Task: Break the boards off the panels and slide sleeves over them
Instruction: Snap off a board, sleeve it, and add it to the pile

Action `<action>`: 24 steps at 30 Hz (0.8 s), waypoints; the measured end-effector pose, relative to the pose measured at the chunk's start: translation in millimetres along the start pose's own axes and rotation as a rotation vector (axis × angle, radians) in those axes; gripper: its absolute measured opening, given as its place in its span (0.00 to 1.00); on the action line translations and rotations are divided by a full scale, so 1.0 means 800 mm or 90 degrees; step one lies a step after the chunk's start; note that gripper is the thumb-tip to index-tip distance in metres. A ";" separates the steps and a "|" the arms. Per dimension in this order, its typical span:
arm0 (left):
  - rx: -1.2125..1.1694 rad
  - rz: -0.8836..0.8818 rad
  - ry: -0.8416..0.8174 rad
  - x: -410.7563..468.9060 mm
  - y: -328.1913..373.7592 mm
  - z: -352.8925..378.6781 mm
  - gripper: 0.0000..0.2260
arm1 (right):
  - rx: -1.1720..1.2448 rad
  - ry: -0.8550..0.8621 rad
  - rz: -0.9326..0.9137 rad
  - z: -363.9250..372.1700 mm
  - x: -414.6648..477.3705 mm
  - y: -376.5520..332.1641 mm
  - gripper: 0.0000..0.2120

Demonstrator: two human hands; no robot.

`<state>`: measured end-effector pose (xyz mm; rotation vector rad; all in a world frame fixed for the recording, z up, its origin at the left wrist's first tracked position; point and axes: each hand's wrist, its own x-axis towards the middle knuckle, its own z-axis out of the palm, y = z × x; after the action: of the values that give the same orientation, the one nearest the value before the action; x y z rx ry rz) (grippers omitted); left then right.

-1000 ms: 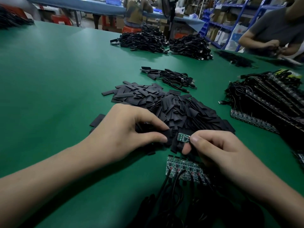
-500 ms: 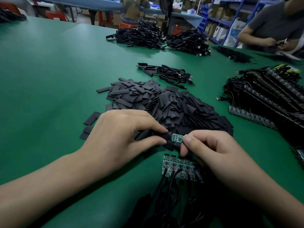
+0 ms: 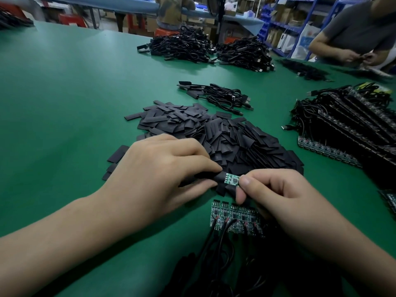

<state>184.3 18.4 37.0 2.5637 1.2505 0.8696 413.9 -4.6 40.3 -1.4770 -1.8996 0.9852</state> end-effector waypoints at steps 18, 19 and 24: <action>-0.081 0.151 0.053 0.005 -0.014 0.013 0.12 | 0.017 -0.045 -0.052 0.000 0.000 0.000 0.17; -0.094 0.142 0.056 0.006 -0.013 0.012 0.12 | 0.020 -0.040 -0.058 0.001 0.001 0.001 0.17; -0.133 0.080 0.090 0.007 -0.010 0.011 0.10 | 0.117 0.076 -0.126 0.002 0.000 0.001 0.08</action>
<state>186.7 28.7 29.7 2.4720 0.9805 1.1591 413.3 -5.1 39.2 -1.1915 -1.7787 0.9308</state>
